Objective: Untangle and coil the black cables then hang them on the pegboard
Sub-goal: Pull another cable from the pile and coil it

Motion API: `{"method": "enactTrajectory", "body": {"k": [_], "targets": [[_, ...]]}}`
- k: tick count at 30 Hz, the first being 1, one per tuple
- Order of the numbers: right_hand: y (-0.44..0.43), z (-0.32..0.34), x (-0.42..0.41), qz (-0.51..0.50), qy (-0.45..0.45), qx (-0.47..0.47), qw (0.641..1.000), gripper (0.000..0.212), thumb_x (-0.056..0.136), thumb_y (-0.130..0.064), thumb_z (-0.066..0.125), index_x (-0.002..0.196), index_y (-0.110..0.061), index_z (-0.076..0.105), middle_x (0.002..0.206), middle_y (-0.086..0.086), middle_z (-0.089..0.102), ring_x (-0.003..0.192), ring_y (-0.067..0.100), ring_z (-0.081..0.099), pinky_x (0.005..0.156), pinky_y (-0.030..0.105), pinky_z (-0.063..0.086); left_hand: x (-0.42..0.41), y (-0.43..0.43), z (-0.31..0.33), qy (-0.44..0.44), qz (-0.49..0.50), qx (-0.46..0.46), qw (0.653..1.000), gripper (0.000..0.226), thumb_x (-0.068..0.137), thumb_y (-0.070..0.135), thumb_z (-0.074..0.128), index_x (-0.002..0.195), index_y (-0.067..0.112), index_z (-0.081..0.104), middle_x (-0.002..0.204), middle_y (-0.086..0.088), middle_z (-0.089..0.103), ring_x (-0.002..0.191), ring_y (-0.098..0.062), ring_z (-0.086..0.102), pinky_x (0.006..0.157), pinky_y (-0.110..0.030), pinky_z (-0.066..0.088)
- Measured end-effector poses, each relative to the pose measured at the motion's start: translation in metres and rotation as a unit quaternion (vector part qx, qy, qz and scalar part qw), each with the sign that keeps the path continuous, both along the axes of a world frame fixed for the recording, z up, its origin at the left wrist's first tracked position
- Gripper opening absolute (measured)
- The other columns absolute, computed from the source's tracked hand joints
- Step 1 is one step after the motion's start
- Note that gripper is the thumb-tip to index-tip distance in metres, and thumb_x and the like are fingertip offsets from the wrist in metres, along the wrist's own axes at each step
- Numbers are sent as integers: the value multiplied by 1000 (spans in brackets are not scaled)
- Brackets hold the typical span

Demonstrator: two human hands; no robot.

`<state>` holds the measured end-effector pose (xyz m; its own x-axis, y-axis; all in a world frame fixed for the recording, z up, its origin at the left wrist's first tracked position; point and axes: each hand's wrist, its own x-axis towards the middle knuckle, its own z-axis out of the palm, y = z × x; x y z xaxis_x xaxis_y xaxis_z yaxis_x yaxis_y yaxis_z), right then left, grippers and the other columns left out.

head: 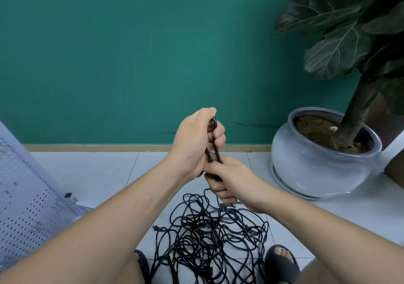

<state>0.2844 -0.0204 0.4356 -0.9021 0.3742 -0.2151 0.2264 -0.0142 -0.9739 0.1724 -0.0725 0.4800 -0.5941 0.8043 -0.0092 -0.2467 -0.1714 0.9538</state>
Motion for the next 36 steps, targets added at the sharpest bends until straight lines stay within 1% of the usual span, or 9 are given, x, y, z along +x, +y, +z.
{"method": "enactTrajectory", "body": {"k": [4,9,12,14,17,20,27,33,36], "targets": [[3,2,4,-46,3,66,997,27,107,-20,48,81,-22,43,60,-4,33,50,13,23,47,27,17,5,4,2,-5,-11,10,1000,35,108,23,46,79,22,29,66,-1,28,60,-19,19,66,-39,16],[10,0,5,-38,-5,161,986,46,114,-52,40,83,-18,48,55,-10,39,44,8,30,42,22,27,0,6,-1,10,-29,-5,1000,35,109,25,44,87,21,18,66,0,22,62,-21,15,68,-40,16],[13,-1,6,-44,-11,150,988,44,114,-51,43,83,-20,42,57,-9,37,47,11,27,42,23,24,-7,7,-7,-8,-48,11,999,33,114,30,45,88,21,27,67,0,33,58,-19,29,66,-34,27],[18,-2,9,-57,-3,109,992,43,114,-49,45,82,-22,39,58,-6,33,49,14,21,45,23,20,-12,8,-11,6,-59,25,998,23,116,37,43,105,17,41,74,-3,52,69,-22,51,69,-33,40],[26,2,12,-90,49,32,994,44,115,-46,45,79,-22,37,57,-3,26,49,14,14,46,20,15,-14,10,-19,32,-99,11,995,49,114,57,27,130,16,49,98,-11,71,92,-25,67,74,-34,53],[37,9,13,-134,119,-9,984,46,116,-44,44,77,-21,36,57,-1,21,50,12,12,47,19,15,-6,14,-38,38,-127,-33,991,58,113,61,23,125,17,59,110,-12,75,93,-22,71,85,-38,54],[60,26,14,-270,220,-47,936,46,116,-41,45,75,-22,33,58,1,24,48,17,15,45,26,15,33,22,-74,145,-210,-174,951,39,110,36,35,110,24,72,113,6,81,115,-10,72,113,-43,46],[67,26,10,-332,235,-8,913,43,116,-41,43,79,-21,31,60,1,26,52,20,18,50,33,18,45,25,-106,262,-246,-229,905,20,104,39,54,111,36,73,106,7,73,90,-21,58,82,-31,46],[69,25,7,-345,234,39,908,44,116,-40,43,86,-9,31,63,3,28,55,21,19,53,39,17,52,24,-115,221,-274,-234,906,28,112,44,50,114,28,73,124,2,74,123,-18,66,111,-38,52]]}}
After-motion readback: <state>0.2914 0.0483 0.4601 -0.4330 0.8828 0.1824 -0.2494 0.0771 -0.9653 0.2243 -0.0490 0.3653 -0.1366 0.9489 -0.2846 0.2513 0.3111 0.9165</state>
